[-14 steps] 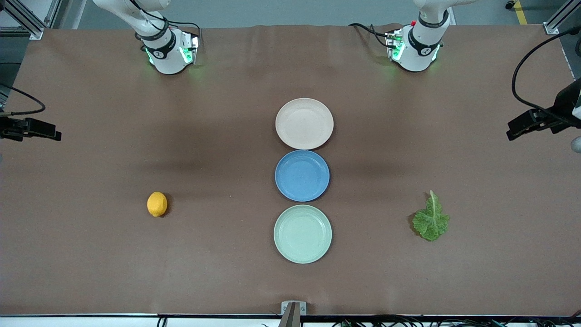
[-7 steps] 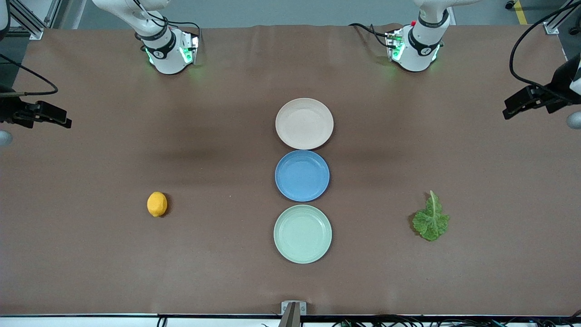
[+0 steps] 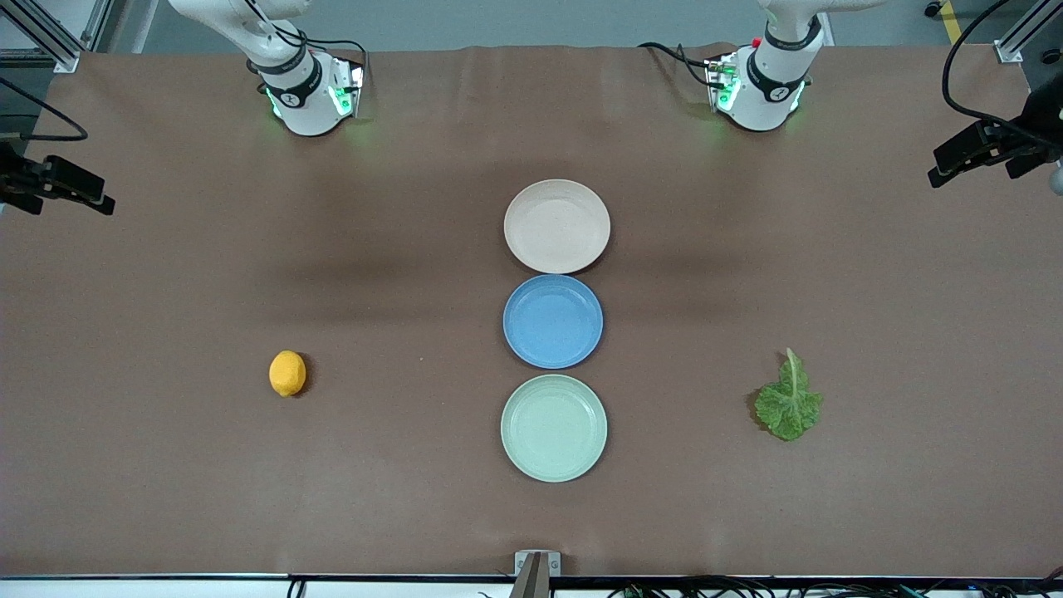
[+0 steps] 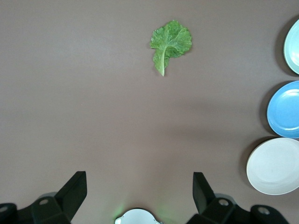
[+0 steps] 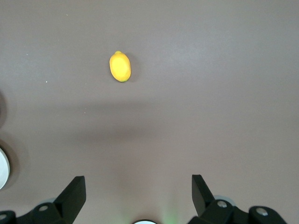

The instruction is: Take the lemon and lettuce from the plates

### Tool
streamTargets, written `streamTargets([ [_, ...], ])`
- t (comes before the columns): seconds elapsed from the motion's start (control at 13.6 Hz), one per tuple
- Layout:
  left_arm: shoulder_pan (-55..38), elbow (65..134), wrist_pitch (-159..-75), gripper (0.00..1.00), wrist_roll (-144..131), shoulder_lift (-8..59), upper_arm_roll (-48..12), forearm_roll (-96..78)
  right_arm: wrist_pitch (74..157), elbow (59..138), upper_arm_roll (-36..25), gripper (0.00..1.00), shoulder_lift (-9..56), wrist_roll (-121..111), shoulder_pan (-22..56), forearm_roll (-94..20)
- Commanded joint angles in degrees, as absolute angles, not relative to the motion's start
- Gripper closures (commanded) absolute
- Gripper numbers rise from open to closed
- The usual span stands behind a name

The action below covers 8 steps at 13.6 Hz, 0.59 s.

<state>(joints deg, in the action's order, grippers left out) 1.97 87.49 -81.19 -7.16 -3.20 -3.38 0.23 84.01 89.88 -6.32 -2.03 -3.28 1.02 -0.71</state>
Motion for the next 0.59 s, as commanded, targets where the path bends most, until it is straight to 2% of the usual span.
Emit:
streamTargets([
  [0.0,1.4,88.2,-81.8,0.00,-6.2,-3.7,-3.2,0.1,84.5,93.2,-5.8,0.00,-5.2,-2.6,0.4,0.0],
  [0.29,0.9,88.2,-82.2,0.00,-5.8,-3.7,-4.0,0.1,86.0,96.1,-3.3,0.00,-7.0,-2.7,-1.0,0.1],
  [0.51,0.9,85.1,-81.8,0.00,-6.7,-1.7,-4.0,0.0,86.1,96.7,-3.1,0.00,-7.5,-2.8,-1.1,0.1],
])
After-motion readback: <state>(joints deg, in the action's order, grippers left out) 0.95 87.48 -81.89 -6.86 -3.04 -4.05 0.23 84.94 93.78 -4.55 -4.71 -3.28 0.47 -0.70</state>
